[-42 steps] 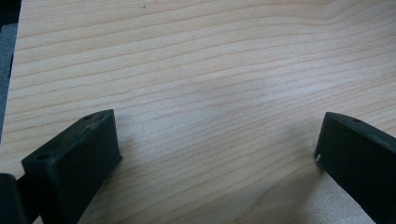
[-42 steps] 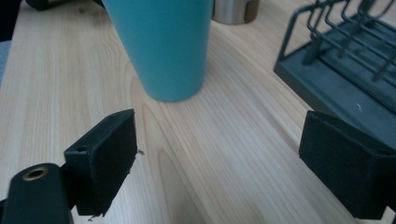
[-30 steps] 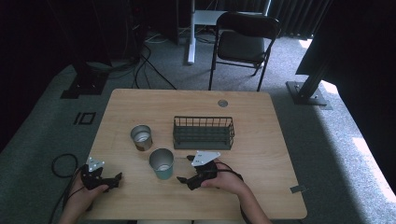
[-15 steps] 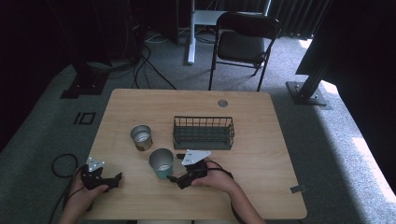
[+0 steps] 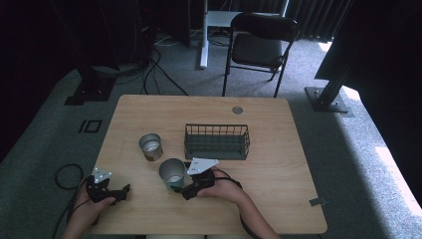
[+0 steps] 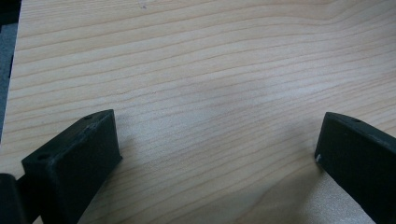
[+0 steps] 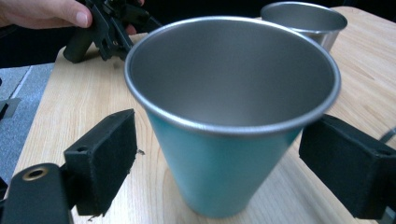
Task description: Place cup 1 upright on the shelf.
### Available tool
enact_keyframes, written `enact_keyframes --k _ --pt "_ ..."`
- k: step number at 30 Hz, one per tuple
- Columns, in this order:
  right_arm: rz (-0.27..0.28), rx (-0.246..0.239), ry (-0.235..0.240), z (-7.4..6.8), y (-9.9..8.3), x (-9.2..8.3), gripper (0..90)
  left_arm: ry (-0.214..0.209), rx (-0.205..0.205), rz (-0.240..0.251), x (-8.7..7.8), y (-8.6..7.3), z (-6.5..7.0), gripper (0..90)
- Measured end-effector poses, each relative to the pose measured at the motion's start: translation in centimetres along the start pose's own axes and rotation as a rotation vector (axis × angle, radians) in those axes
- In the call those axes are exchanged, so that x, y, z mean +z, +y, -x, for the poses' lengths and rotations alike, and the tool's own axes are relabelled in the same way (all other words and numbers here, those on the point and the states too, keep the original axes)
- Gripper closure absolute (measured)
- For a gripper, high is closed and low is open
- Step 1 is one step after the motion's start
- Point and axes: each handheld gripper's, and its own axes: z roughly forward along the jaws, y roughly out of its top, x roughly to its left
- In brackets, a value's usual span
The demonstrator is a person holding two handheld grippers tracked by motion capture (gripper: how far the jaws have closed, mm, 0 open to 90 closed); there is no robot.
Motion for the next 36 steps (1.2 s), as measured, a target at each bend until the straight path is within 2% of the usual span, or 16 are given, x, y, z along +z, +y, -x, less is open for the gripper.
enact_keyframes --k 16,22,30,36 --pt "0.047 0.021 0.001 0.1 1.0 1.3 11.0 0.000 0.000 0.000 0.0 0.0 0.0 0.4" --pt "0.052 0.018 -0.009 0.1 1.2 1.6 11.1 0.000 -0.001 0.000 0.0 0.0 0.0 0.4" --pt "0.054 0.033 0.000 -0.1 1.3 2.1 11.2 0.000 -0.001 0.000 0.0 0.0 0.0 0.4" --pt "0.048 0.025 -0.007 -0.2 1.5 2.2 12.6 0.000 -0.001 0.000 0.0 0.0 0.0 0.4"
